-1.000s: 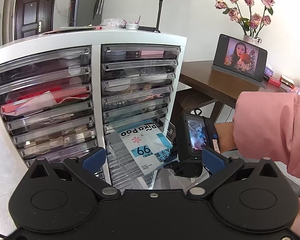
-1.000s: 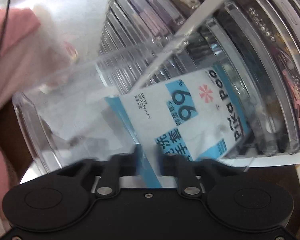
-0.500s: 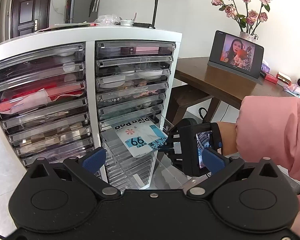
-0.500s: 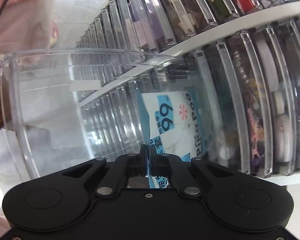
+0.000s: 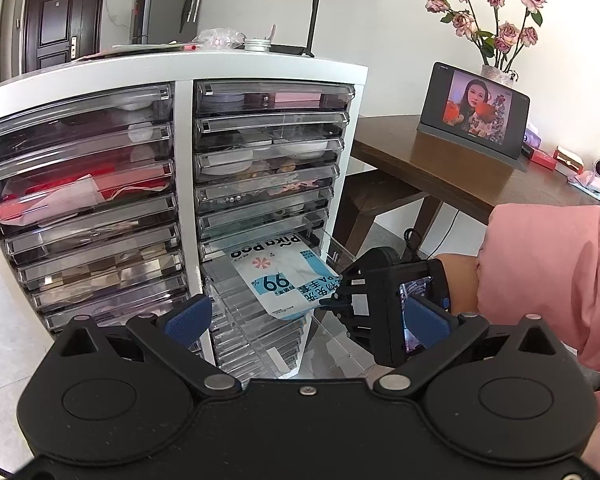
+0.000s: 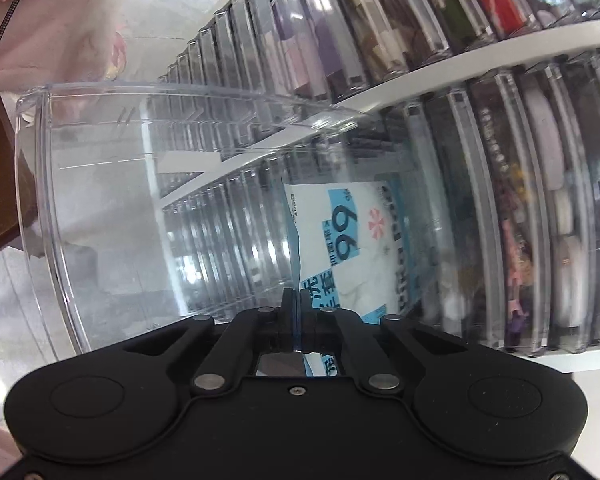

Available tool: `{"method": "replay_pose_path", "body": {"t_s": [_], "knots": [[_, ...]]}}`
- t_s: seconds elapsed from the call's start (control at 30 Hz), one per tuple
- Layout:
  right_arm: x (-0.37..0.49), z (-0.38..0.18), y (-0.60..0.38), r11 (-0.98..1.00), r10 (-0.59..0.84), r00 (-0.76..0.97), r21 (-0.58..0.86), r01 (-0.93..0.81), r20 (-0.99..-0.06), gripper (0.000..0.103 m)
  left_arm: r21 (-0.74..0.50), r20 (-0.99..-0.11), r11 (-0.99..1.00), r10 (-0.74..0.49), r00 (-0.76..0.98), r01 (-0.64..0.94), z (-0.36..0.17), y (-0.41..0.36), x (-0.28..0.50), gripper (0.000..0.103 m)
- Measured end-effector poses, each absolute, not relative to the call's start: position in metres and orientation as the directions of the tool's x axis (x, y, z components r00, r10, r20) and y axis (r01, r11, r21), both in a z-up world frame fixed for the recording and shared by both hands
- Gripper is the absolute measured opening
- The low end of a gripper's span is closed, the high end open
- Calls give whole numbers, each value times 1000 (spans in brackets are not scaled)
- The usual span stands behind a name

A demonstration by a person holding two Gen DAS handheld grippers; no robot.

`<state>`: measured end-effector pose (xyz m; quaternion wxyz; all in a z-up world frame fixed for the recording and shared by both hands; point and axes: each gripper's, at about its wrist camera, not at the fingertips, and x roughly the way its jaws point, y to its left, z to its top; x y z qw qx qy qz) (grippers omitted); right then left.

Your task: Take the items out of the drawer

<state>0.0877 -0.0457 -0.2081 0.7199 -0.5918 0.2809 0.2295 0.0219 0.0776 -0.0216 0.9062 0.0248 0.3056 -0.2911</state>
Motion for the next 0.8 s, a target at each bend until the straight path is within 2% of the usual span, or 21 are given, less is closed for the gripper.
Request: {"method": "replay_pose_path", "body": {"t_s": [0.17, 0.33, 0.37, 0.47, 0.5, 0.53, 0.57, 0.63, 0.8], "knots": [[61, -185, -48, 81, 32, 811, -807, -585, -585, 0, -133, -577, 837, -501, 646, 530, -24, 78, 25, 103], [40, -153, -52, 67, 51, 871, -869, -491, -488, 0, -131, -574, 839, -498, 649, 528, -24, 78, 26, 103], [39, -150, -54, 77, 43, 871, -867, -492, -490, 0, -130, -574, 839, -498, 650, 528, -24, 78, 25, 103], [40, -151, -59, 132, 43, 799, -790, -599, -599, 0, -126, -571, 837, -501, 650, 533, -23, 77, 24, 103], [41, -157, -60, 152, 43, 771, -759, -633, -635, 2, -126, -568, 835, -504, 651, 536, -22, 77, 23, 103], [41, -163, -62, 164, 39, 750, -736, -657, -661, 13, -125, -567, 834, -504, 651, 537, -22, 77, 23, 103], [41, -170, -62, 175, 41, 739, -723, -668, -672, 30, -124, -566, 834, -504, 652, 538, -22, 77, 22, 103], [45, -185, -62, 206, 48, 726, -705, -679, -686, 43, -124, -567, 833, -505, 650, 539, -22, 76, 22, 103], [63, -203, -56, 276, 87, 696, -654, -705, -713, 45, -124, -575, 837, -498, 649, 533, -24, 77, 24, 103]]}}
